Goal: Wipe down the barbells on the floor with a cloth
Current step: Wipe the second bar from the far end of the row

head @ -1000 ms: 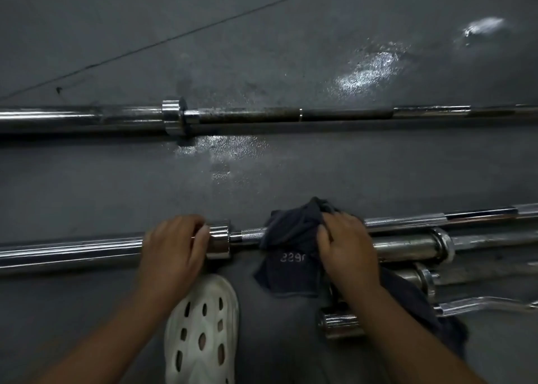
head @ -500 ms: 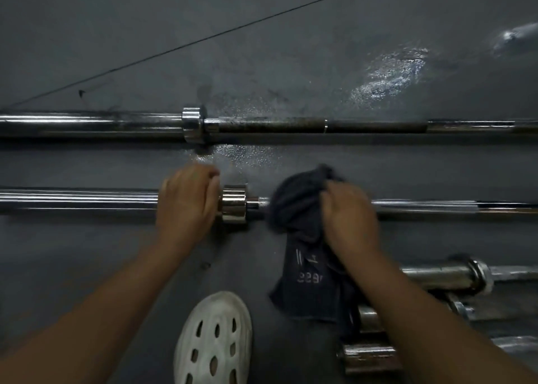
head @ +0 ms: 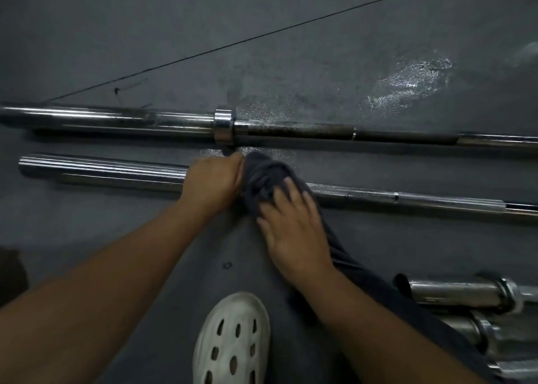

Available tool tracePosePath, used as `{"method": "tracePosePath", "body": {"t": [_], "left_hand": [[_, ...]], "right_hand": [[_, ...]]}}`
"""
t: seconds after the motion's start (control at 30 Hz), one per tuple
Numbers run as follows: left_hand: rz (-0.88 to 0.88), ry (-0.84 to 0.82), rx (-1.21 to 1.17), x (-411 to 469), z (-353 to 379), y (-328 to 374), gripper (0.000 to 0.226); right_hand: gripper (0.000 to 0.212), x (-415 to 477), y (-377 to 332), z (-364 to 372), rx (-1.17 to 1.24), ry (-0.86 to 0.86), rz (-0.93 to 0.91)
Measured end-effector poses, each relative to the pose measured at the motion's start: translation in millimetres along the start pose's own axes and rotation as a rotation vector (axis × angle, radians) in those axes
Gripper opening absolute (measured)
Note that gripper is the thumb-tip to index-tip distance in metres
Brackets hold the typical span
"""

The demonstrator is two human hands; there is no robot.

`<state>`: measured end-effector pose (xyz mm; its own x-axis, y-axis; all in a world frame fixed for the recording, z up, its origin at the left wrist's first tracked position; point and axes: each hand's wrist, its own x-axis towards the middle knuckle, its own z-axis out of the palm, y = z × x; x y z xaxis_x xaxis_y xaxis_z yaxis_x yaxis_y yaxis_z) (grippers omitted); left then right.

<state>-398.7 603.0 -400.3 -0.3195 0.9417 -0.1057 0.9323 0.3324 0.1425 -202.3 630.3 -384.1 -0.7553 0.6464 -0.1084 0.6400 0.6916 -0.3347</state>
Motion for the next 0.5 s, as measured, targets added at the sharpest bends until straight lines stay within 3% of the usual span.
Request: {"method": "tracePosePath", "body": {"t": [0.07, 0.17, 0.27, 0.4, 0.5], "left_hand": [[-0.058, 0.079, -0.116, -21.4, 2.4, 6.0, 0.031], [-0.104, 0.105, -0.344, -65.1, 3.1, 22.3, 0.023], [-0.157, 0.175, -0.472, -104.5, -1.9, 29.2, 0.021], [-0.178, 0.198, -0.408, -124.0, 7.3, 31.6, 0.019], [-0.197, 0.184, -0.247, -116.1, 22.6, 35.5, 0.019]], "right_hand": [[0.046, 18.6, 5.2, -8.5, -0.013, -0.046, 0.115], [0.064, 40.9, 1.8, -16.2, -0.02, -0.197, 0.063], [0.068, 37.0, -9.7, -10.1, 0.076, -0.229, 0.082], [0.041, 12.9, -26.6, 5.2, 0.158, -0.099, 0.115], [0.042, -24.8, -35.2, 8.6, 0.183, -0.094, 0.029]]}}
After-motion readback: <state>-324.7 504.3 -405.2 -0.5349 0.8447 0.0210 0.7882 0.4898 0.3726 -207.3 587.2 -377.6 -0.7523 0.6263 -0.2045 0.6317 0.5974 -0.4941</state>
